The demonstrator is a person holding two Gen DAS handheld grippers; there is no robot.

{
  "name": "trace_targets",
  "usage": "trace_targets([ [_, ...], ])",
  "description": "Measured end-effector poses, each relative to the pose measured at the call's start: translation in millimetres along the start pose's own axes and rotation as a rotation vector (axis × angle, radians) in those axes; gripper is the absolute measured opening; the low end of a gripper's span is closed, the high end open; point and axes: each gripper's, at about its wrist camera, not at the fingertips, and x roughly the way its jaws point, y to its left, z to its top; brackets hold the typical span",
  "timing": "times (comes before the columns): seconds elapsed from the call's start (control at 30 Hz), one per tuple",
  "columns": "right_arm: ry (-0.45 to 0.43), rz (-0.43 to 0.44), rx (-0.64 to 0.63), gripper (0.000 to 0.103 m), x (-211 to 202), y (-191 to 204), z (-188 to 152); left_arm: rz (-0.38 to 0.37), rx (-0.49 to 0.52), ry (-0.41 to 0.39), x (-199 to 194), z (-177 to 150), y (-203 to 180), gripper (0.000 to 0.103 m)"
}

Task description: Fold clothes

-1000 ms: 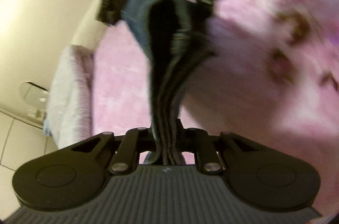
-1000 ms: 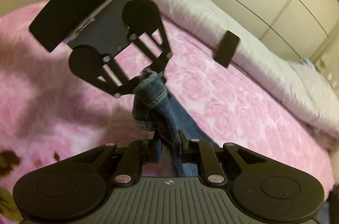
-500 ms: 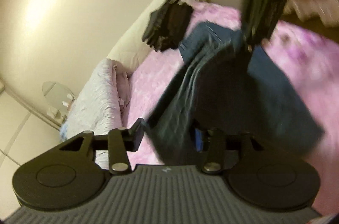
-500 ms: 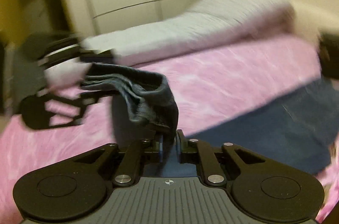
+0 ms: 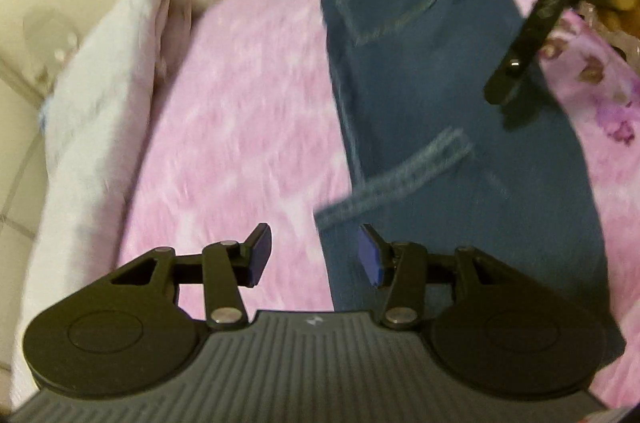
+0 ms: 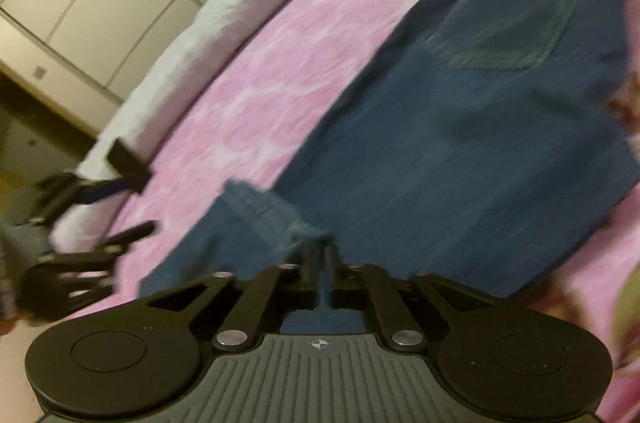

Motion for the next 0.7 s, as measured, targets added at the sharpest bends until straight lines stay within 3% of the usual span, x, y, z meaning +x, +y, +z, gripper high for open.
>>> trace_targets([
  [0.03,0.004,0.003,0.008,0.07,3,2,-7,-0.012,-0.013,0.018,1,-9,2,0.043],
  [0.07,0.0,0.004,0.02,0.088,7,3,-11,-0.017,-0.023,0.027,3,-16,2,0.043],
  [0.5,-0.06,-0.051,-0.024,0.088,68,23,-19,-0.141,-0.218,0.053,28,-60,17,0.046],
  [0.53,-0.065,-0.056,-0.028,0.085,73,25,-20,-0.151,-0.234,0.055,30,-63,19,0.047],
  [0.6,-0.069,-0.083,-0.034,0.057,77,27,-20,-0.168,-0.259,0.056,34,-67,21,0.047],
  [0.63,-0.065,-0.088,-0.025,0.032,74,24,-20,-0.17,-0.254,0.049,34,-63,19,0.047],
  [0.67,-0.06,-0.085,-0.011,0.02,72,21,-20,-0.171,-0.248,0.043,35,-59,17,0.047],
  [0.7,-0.055,-0.083,0.002,0.015,70,18,-20,-0.172,-0.243,0.036,36,-54,16,0.047],
])
